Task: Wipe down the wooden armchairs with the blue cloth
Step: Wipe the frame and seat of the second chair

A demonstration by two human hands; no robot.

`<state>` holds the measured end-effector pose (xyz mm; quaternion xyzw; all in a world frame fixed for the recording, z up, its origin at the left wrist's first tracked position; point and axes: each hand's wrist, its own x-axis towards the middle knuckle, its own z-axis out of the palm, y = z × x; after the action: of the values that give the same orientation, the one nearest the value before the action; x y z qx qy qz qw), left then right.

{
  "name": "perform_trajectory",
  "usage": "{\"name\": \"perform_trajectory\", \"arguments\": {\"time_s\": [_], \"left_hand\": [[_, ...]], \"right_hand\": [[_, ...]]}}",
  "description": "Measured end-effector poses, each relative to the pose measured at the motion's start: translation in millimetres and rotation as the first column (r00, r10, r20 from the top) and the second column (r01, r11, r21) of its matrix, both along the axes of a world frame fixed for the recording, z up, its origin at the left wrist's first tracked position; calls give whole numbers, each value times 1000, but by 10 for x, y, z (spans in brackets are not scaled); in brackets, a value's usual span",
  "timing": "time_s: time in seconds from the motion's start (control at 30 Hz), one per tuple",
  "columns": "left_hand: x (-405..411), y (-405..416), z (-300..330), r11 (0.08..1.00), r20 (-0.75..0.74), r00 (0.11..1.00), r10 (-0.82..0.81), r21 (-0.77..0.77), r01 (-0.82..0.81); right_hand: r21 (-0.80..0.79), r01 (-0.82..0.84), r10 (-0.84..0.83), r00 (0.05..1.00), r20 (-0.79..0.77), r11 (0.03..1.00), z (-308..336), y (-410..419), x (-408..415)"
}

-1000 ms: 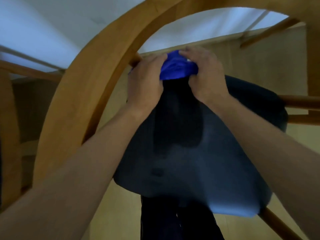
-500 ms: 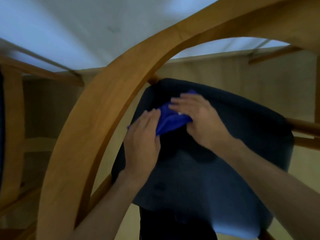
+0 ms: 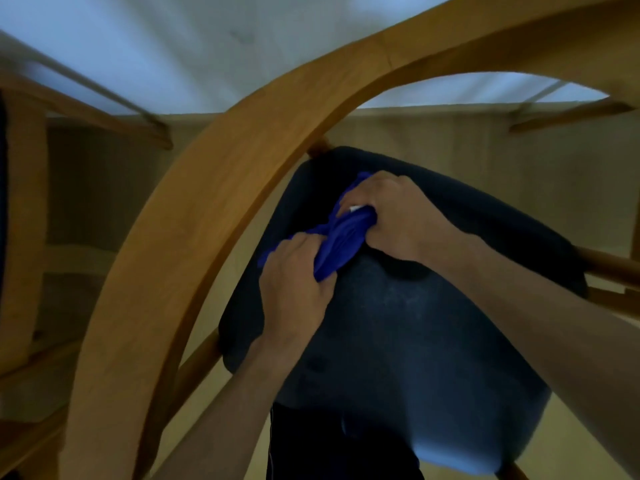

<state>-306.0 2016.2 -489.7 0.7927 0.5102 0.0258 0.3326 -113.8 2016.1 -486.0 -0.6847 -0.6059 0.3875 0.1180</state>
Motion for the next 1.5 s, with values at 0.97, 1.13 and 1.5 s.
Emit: {"name": "perform_trajectory", "arguments": {"time_s": [0.97,1.13,1.5], "left_hand": [[298,889,-198,978,27,996,84,190,-88],[-63,448,-263,975,-24,995,98,204,-91],[-809,-351,225,999,-258,966,-33,-9,32]], "right_hand": [[293,217,-262,957,124,931,-131,349,-174],[228,233,-281,936,211,946,-232,-47,-583],[-68,78,-80,996,-39,995,101,-787,-1047]]}}
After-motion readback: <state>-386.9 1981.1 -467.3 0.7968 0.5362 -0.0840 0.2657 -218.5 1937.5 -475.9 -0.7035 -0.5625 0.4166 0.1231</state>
